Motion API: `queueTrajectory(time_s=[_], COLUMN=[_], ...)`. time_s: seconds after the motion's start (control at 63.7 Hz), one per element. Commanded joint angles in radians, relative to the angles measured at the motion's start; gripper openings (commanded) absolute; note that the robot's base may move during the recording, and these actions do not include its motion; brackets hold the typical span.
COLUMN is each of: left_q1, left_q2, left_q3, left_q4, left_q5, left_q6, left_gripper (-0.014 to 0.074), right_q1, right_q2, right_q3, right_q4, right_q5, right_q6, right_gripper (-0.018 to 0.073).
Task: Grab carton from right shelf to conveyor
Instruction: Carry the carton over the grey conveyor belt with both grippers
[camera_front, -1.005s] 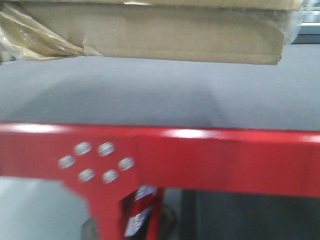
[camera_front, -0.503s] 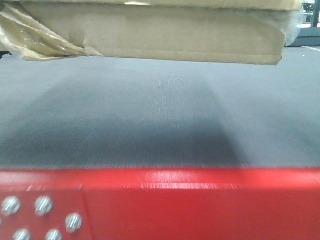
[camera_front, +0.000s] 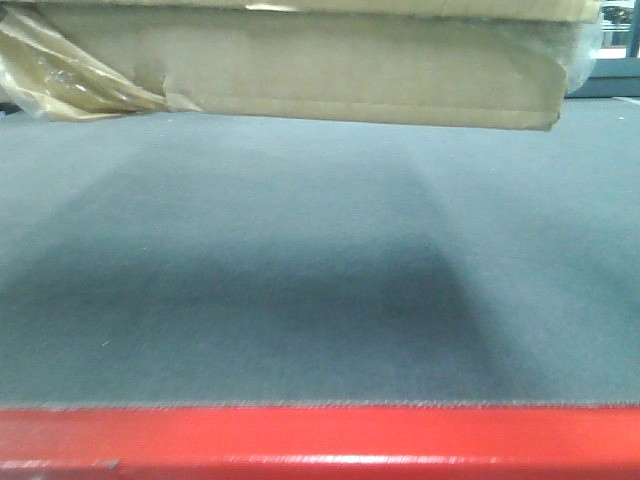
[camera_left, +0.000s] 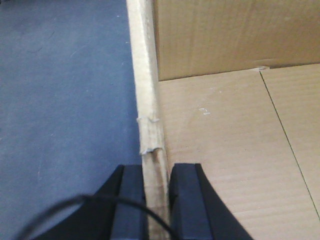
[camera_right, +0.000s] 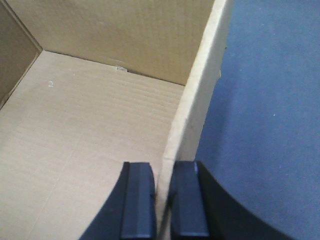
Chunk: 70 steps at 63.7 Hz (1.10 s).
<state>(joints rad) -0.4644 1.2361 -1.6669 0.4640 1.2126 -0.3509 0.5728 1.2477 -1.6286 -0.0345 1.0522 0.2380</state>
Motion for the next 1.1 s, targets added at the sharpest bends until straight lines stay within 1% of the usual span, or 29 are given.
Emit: queueTrajectory(time_s=[0.0, 0.958, 1.084], left_q1=[0.004, 0.004, 0.004], left_q2=[-0.003, -0.003, -0.003], left_q3=[-0.011, -0.011, -0.011], left_q4=[0.083, 0.083, 0.083], left_q5=[-0.011, -0.011, -0.011], left_q6=[0.001, 0.001, 0.001], left_gripper=[-0.0017, -0.0017, -0.0017], right_q1=[-0.003, -0.003, -0.003], right_q2=[-0.014, -0.014, -0.014], right_q3=[-0.003, -0.003, -0.003], right_q4=[-0.031, -0.031, -0.031], right_q5=[-0.014, -0.014, -0.038], right_q6=[-0.019, -0.019, -0.019], right_gripper=[-0.0067, -0.0067, -0.0067])
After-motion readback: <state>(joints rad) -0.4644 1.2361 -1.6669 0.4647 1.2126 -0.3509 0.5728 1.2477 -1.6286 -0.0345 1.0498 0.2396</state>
